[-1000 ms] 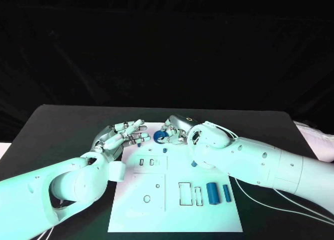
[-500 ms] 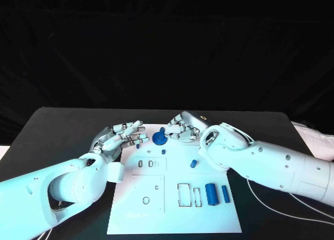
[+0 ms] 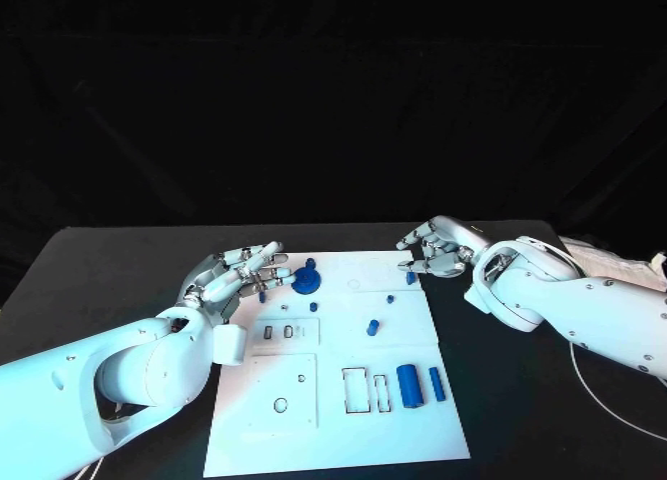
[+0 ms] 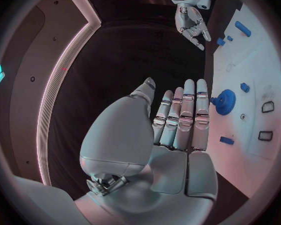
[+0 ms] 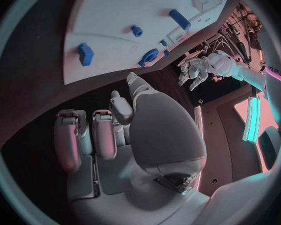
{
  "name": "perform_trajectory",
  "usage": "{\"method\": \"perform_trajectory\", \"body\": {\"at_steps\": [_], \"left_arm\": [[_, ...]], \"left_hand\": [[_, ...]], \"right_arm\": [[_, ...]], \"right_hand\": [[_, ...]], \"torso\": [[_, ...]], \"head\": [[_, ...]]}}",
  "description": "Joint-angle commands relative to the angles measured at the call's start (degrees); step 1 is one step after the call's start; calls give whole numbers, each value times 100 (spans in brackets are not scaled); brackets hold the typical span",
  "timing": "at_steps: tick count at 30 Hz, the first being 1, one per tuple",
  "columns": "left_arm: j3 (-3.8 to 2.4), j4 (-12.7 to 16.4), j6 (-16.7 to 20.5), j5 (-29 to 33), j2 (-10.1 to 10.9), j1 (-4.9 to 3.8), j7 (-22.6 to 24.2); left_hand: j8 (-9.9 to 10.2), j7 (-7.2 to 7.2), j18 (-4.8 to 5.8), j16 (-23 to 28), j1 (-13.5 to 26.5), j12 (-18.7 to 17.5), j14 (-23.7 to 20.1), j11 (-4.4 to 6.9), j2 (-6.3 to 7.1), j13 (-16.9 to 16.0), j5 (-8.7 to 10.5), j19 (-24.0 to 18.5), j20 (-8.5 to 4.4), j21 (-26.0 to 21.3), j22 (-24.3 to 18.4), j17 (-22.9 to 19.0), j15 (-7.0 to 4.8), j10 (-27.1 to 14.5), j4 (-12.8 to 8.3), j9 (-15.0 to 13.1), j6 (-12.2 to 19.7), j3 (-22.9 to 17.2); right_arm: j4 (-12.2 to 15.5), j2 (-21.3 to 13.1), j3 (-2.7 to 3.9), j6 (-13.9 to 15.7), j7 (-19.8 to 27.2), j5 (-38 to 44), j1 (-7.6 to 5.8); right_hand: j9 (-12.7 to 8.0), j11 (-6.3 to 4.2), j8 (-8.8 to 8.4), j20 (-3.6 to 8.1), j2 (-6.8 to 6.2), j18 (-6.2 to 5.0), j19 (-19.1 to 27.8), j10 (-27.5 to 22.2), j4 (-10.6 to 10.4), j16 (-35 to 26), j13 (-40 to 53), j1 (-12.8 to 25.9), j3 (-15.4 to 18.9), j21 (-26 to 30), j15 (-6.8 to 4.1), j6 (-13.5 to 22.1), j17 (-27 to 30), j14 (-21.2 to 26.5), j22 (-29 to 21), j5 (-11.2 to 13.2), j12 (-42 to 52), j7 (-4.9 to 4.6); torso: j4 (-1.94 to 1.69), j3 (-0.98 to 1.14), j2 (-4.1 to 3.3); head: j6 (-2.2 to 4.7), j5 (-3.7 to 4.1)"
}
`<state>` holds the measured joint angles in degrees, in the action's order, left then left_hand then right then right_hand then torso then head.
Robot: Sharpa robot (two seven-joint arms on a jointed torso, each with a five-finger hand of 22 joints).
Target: Assemble the parts on the task board
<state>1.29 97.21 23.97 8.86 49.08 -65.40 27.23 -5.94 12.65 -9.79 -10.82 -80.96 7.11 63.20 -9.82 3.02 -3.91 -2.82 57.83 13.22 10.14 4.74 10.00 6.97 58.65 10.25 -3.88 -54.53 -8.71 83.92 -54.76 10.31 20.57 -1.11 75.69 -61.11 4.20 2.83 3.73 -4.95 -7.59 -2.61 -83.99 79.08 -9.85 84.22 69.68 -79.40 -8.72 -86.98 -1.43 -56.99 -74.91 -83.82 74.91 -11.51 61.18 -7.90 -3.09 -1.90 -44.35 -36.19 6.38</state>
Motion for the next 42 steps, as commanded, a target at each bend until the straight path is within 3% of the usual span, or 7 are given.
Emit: {"method": "perform_trajectory", "body": {"at_steps": [1, 9, 17, 26, 42], "left_arm": [[-3, -9, -150, 2, -16, 2, 27], [-2, -49, -165, 2, -32, 12, 24], [-1, -65, -169, 2, -33, 16, 23], [-1, -70, -178, 2, -36, 18, 21], [-1, -80, -194, 2, -48, 22, 11]], "left_hand": [[19, 5, -63, 26, -11, -21, -40, 4, -43, 9, -11, 36, -3, -29, -7, 9, 3, -34, -37, 4, 38, 9], [19, 5, -63, 26, -11, -21, -41, 4, -43, 9, -11, 36, -3, -30, -8, 9, 3, -34, -38, 4, 38, 9], [19, 5, -63, 26, -11, -21, -41, 4, -43, 9, -11, 36, -3, -30, -8, 9, 3, -34, -38, 4, 38, 9], [19, 5, -63, 26, -11, -21, -41, 4, -43, 9, -11, 36, -3, -30, -8, 9, 3, -34, -38, 4, 38, 9], [20, 4, -62, 33, -18, -21, -47, 4, -50, 9, -11, 37, -2, -38, -12, 13, 4, -37, -54, 3, 38, 10]], "right_arm": [[-111, -39, 0, -396, 560, -440, 31], [-368, -109, 2, -462, 728, -665, 151], [-520, -28, 2, -464, 751, -612, 284], [-697, 107, 2, -412, 720, -549, 315], [-909, 335, 2, -443, 697, -489, 350]], "right_hand": [[-5, 4, -9, -17, 11, 80, -78, -26, 44, -23, 8, -75, 1, 16, 18, 26, -473, -410, 763, -21, -7, -17], [-4, 4, -4, -17, 13, 81, -80, -25, 112, -22, 9, -155, -9, 15, 18, 21, -477, -411, 766, -83, -13, -19], [-3, 4, -2, -18, 13, 80, -78, -28, 126, -25, 6, -170, -11, 16, 18, 16, -473, -410, 764, -93, -20, -19], [0, 3, 4, -17, 53, 81, -80, -17, 149, -16, 19, -201, -35, 15, 17, -1, -489, -414, 768, -99, -4, -20], [21, -16, 42, -9, 242, 89, -107, 24, 268, 9, 68, -312, -207, -1, 4, -176, -534, -424, 807, 51, 51, -3]], "torso": [[52, 29, 17], [60, 47, 45], [52, 38, 42], [59, 34, 41], [58, 31, 47]], "head": [[8, 13], [-5, -12], [-24, -21], [-49, -32], [-101, -37]]}}
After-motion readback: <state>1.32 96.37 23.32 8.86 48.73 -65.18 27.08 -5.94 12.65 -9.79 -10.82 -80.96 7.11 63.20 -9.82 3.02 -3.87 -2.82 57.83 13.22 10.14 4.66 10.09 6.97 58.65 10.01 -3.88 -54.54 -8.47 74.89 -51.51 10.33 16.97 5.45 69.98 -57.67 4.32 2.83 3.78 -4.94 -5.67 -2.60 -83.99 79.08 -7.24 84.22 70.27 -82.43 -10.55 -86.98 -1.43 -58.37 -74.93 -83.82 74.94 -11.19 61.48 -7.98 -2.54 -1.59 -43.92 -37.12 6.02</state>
